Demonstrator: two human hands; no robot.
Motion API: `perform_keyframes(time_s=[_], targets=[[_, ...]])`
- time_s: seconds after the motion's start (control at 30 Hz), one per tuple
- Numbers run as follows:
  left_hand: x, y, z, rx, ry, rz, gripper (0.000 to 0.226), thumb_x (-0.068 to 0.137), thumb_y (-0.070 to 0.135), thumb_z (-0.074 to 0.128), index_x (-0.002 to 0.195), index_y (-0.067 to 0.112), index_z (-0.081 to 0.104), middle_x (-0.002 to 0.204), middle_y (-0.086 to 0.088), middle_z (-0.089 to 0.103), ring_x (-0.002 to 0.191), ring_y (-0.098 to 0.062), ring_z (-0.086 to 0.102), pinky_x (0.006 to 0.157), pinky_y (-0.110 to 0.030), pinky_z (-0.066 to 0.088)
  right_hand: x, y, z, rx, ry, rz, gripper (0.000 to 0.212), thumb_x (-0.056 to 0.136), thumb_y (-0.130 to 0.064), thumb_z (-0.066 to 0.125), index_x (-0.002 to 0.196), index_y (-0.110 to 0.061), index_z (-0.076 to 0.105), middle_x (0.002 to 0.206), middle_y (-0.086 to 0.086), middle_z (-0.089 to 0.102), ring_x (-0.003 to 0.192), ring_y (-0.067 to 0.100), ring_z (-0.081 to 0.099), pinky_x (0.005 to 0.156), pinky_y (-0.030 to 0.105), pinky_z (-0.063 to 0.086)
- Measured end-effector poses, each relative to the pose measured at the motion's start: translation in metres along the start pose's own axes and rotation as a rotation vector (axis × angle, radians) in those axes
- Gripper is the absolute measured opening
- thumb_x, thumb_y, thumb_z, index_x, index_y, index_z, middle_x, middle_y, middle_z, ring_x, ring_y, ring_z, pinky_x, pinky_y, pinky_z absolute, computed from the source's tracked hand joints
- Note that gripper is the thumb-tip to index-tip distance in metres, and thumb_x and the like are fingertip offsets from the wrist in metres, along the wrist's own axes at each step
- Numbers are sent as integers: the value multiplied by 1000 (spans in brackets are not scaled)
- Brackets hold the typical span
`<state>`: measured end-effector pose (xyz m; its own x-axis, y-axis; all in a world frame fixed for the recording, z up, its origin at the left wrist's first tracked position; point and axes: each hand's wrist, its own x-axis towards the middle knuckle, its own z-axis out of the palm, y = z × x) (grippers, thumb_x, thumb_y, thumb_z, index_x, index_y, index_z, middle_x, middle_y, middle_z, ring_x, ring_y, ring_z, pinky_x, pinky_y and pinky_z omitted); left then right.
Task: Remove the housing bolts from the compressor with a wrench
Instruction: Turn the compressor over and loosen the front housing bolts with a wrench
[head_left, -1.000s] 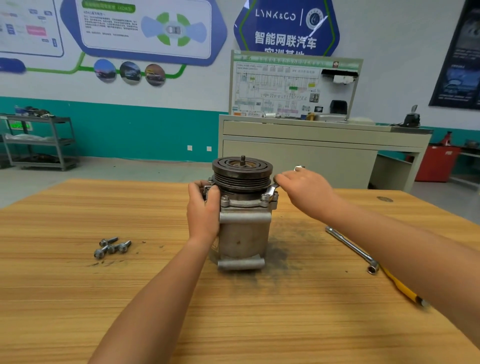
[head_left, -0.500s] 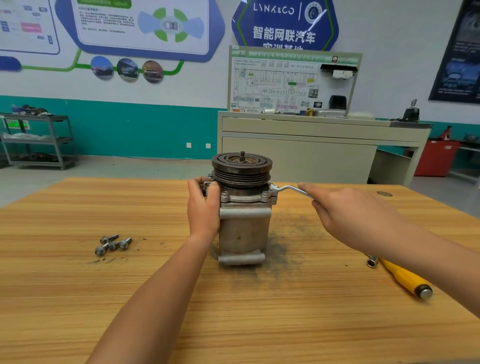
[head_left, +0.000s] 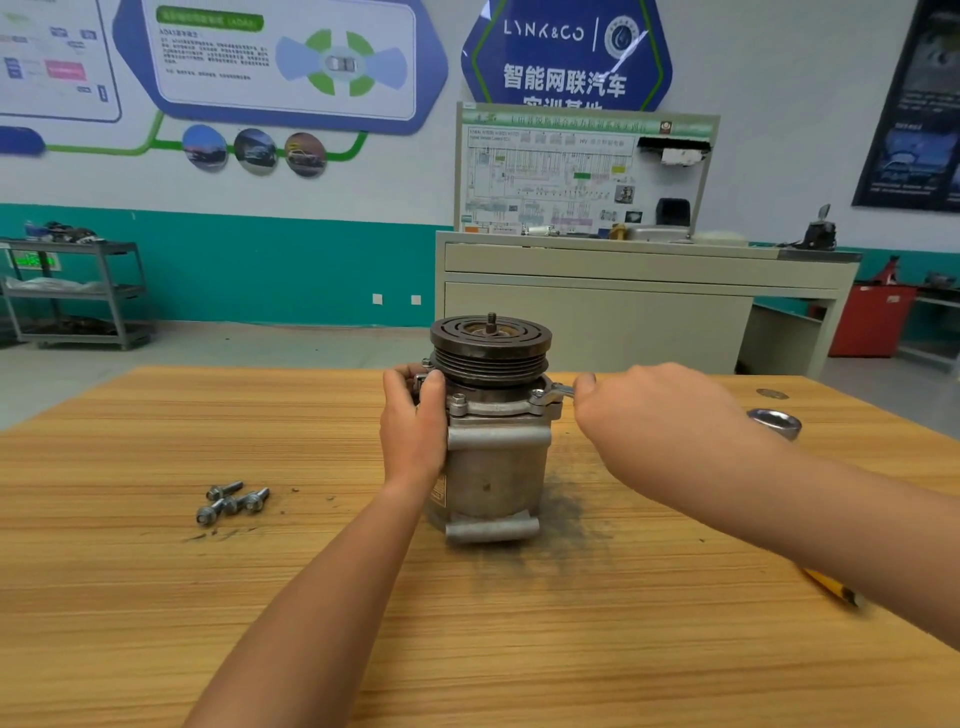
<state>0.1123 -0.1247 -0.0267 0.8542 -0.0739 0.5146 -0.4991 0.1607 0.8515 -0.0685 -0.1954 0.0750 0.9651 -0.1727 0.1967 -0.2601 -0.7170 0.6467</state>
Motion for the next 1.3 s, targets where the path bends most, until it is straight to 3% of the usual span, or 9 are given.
perform_keyframes(time_s=[0.13, 0.33, 0.5, 0.6, 0.77, 0.9, 1.03, 1.2, 1.3], targets=[[-1, 0, 1, -21, 6, -5, 7, 97, 25, 42, 100, 18, 44, 85, 11, 51, 77, 1, 48, 53, -2, 33, 5, 21, 17, 106, 48, -33, 35, 94, -24, 36, 129, -19, 39, 59, -6, 31, 48, 9, 27, 41, 23, 21], [-2, 1, 2, -8, 11, -7, 6, 98, 24, 40, 100, 19, 43, 82, 11, 51, 74, 1, 47, 53, -4, 34, 45, 55, 43, -33, 144, -119, 49, 93, -6, 38, 137, -27, 32, 68, -6, 49, 49, 9, 39, 41, 22, 28], [-2, 1, 2, -9, 8, -19, 5, 98, 23, 40, 99, 20, 43, 81, 11, 51, 72, 2, 48, 60, -12, 36, 80, 44, 67, 122, 436, -175, 35, 78, 15, 55, 108, -3, 59, 90, 13, 67, 80, 28, 63, 77, 37, 52], [-2, 1, 2, -15, 10, -9, 4, 98, 22, 40, 99, 20, 44, 82, 10, 51, 73, 1, 48, 64, -18, 38, 84, 32, 81, 257, 638, -155, 34, 56, 22, 72, 85, 7, 68, 78, 21, 69, 67, 32, 67, 67, 45, 57], [-1, -1, 3, -8, 14, -11, 4, 98, 22, 41, 98, 19, 43, 82, 11, 51, 72, 4, 48, 61, -12, 37, 50, 36, 91, 632, 723, 69, 26, 83, 6, 60, 109, 4, 61, 71, 14, 66, 56, 32, 61, 53, 38, 49], [0, 1, 3, 7, 12, -8, 4, 98, 21, 41, 98, 18, 42, 83, 11, 50, 74, 0, 47, 64, -20, 39, 13, 43, 85, 732, 585, 129, 35, 94, -18, 43, 128, -9, 49, 57, -8, 47, 48, 20, 47, 46, 32, 39], [-1, 4, 3, -9, 20, -2, 1, 97, 19, 42, 96, 18, 42, 82, 10, 50, 74, -1, 47, 66, -25, 39, -4, 40, 76, 511, 331, 72, 37, 96, -32, 30, 132, -29, 37, 76, -1, 61, 64, 20, 56, 53, 32, 46], [-1, 9, 3, -27, 5, -34, 4, 96, 14, 41, 93, 16, 42, 81, 6, 50, 74, -6, 47, 73, -36, 40, -2, 27, 60, 435, 184, 81, 31, 97, -24, 30, 128, -31, 35, 77, -2, 58, 70, 20, 55, 55, 31, 46], [1, 13, 3, -38, -1, -56, 9, 94, 12, 41, 89, 19, 42, 82, 5, 49, 75, -7, 46, 76, -37, 40, -1, 21, 43, 245, 109, 99, 35, 94, -12, 33, 127, -24, 37, 63, -3, 44, 53, 15, 45, 42, 27, 39]])
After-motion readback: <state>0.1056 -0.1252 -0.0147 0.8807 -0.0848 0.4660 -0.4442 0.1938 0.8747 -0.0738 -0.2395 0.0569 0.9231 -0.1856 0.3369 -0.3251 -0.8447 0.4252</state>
